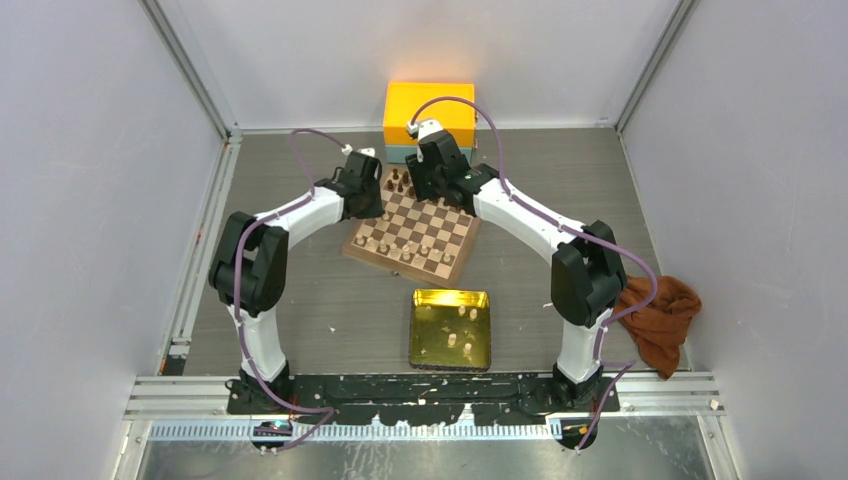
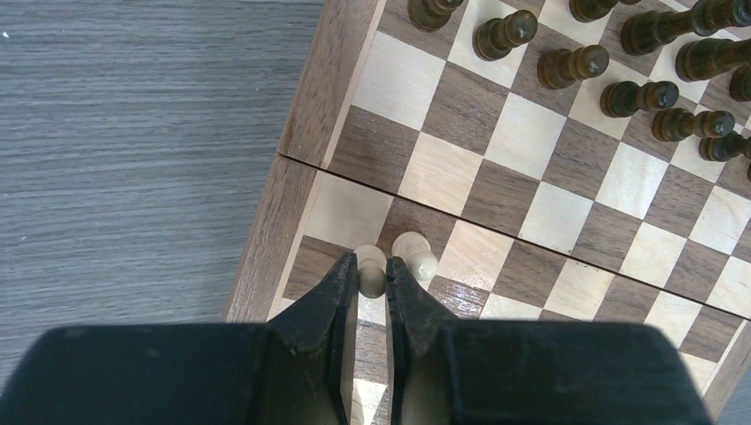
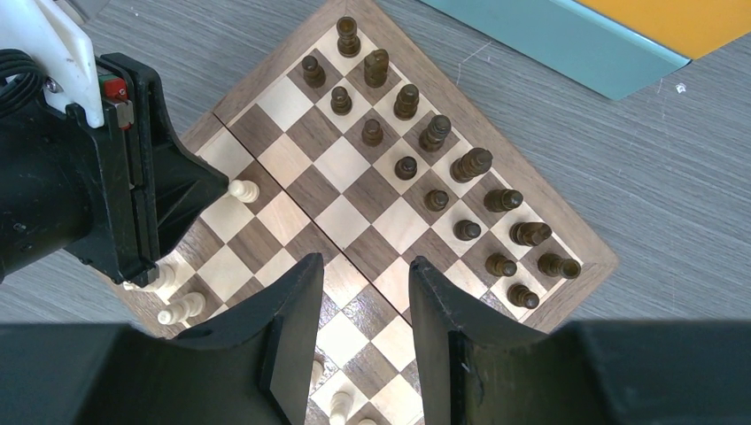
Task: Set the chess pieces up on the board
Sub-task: Pick up the chess piece from the chessboard.
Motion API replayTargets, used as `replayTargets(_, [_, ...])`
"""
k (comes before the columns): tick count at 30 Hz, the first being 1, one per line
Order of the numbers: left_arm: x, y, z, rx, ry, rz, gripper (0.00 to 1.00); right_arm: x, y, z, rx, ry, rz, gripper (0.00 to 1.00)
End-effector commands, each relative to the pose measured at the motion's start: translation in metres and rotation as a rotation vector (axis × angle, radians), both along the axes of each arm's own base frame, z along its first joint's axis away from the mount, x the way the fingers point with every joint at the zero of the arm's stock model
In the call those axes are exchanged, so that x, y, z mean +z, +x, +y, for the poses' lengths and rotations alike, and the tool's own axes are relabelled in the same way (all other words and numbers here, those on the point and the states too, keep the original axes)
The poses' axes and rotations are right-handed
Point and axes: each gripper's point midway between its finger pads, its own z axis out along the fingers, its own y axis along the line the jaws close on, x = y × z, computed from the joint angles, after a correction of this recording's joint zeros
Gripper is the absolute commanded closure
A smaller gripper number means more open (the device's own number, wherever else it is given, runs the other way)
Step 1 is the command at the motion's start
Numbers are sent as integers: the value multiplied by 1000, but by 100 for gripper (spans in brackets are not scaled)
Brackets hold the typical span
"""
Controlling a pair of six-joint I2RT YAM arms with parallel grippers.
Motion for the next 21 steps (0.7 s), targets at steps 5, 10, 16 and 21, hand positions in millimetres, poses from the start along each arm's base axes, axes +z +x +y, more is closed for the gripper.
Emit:
replayTargets(5, [41,3,9,24,-10,-82,94,32,6,4,-6,77,-75,54])
replayTargets(10, [47,-1,13,30,-1,-85,96,33,5,4,-4,82,-75,54])
replayTargets(16, [52,-13,19,33,19,-61,97,34,4,4,-3,85,-71,54])
replayTargets(21, [50,-24,27,45,44,-33,98,35,2,4,-2,92,-66,54])
